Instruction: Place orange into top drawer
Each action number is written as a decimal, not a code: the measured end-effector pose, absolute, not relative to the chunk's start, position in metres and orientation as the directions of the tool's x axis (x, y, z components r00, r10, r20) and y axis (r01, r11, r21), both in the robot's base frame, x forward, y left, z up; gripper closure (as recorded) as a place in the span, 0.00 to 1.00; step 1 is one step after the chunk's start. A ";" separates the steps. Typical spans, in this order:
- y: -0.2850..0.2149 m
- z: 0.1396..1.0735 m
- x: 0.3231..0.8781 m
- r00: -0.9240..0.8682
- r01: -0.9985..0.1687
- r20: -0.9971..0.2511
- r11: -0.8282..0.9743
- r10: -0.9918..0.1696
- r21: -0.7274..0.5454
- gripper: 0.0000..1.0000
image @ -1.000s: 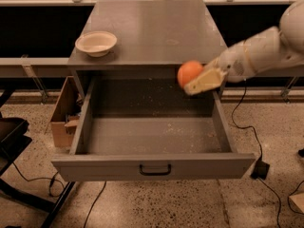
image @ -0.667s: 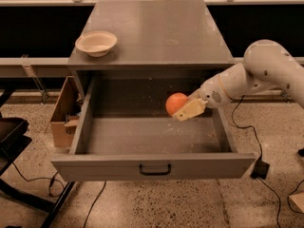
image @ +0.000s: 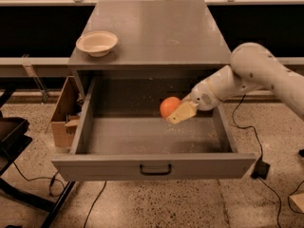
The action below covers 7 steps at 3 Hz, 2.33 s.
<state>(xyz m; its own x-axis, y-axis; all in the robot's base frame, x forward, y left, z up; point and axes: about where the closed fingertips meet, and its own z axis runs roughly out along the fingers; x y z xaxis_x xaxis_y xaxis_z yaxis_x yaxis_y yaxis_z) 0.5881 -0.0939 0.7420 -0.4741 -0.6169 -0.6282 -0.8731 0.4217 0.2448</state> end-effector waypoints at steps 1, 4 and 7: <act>-0.076 0.705 0.604 -0.513 -0.854 -0.600 0.436 -0.614 0.284 1.00; -0.045 0.613 0.635 -0.597 -0.802 -0.514 0.469 -0.615 0.369 0.82; -0.045 0.613 0.635 -0.597 -0.802 -0.514 0.469 -0.616 0.369 0.00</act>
Offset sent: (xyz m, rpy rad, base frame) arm 0.0685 0.0502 -0.1455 -0.0262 0.1782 -0.0588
